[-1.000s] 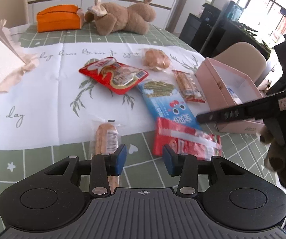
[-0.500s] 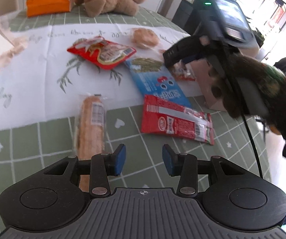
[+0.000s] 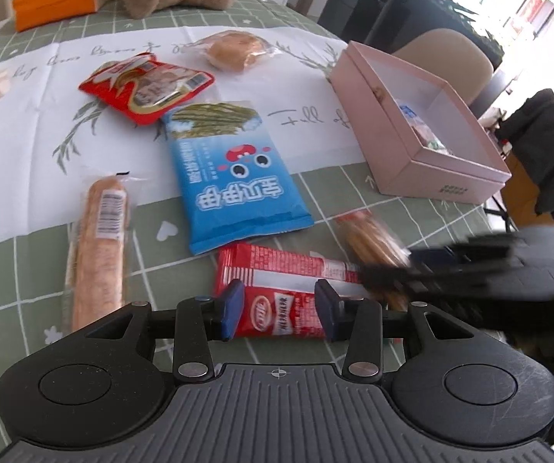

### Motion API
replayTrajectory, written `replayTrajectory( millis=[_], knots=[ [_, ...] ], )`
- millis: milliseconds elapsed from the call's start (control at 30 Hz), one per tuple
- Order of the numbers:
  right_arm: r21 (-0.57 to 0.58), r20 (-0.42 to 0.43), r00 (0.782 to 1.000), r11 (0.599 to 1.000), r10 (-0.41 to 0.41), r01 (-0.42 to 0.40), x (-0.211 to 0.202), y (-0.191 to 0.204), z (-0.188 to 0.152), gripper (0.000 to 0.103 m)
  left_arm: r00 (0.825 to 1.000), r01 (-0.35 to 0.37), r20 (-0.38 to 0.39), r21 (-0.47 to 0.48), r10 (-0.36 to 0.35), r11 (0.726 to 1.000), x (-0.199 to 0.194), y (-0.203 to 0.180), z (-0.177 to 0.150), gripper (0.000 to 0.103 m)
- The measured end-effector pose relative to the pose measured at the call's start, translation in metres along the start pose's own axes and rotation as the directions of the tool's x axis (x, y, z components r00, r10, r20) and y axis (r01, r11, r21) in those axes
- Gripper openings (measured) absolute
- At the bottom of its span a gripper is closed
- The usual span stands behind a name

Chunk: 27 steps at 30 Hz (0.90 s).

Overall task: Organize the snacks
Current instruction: 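Drop the wafer packet into the pink box with the right tool, then move the left tool to the red spicy strip packet while the right tool reaches the biscuit packet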

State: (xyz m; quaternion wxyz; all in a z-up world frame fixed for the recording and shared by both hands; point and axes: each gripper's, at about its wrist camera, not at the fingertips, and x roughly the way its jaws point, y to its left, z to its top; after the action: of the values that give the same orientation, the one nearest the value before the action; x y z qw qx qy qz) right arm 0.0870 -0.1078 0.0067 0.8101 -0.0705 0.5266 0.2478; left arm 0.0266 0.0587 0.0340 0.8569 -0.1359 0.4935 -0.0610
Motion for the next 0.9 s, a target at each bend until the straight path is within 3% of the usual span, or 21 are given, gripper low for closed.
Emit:
replayTrajectory(
  millis=[233,400,500,667,733,900],
  knots=[
    [0.06,0.018,1.0,0.998,-0.02,0.019,-0.023,-0.026,-0.041,0.036,0.999,-0.033,-0.032,-0.008,0.033,0.999,-0.003,-0.006,-0.007,0.045],
    [0.037,0.03,0.997,0.997,0.065,-0.066,-0.03,-0.027,-0.051,0.042,0.997,-0.025,-0.077,-0.062,0.02,0.998,-0.001,-0.001,-0.016,0.045],
    [0.074,0.098,0.995,0.997,0.027,-0.034,-0.035,-0.032,-0.042,0.057,0.997,-0.036,-0.077,-0.071,0.031,0.997,0.0,-0.003,-0.017,0.045],
    [0.082,0.19,0.977,0.993,-0.099,0.084,-0.021,-0.034,-0.017,0.06,0.997,-0.044,-0.071,-0.087,0.038,0.995,0.0,-0.005,-0.018,0.045],
    [0.061,0.178,0.976,0.991,-0.129,0.12,-0.007,-0.032,-0.012,0.06,0.998,-0.032,-0.061,-0.109,0.026,0.994,0.0,-0.002,-0.018,0.045],
    [-0.023,0.162,0.98,0.992,-0.116,0.121,0.002,-0.011,-0.023,0.063,0.999,-0.047,-0.024,-0.168,0.043,0.985,0.003,0.008,-0.011,0.043]
  ],
)
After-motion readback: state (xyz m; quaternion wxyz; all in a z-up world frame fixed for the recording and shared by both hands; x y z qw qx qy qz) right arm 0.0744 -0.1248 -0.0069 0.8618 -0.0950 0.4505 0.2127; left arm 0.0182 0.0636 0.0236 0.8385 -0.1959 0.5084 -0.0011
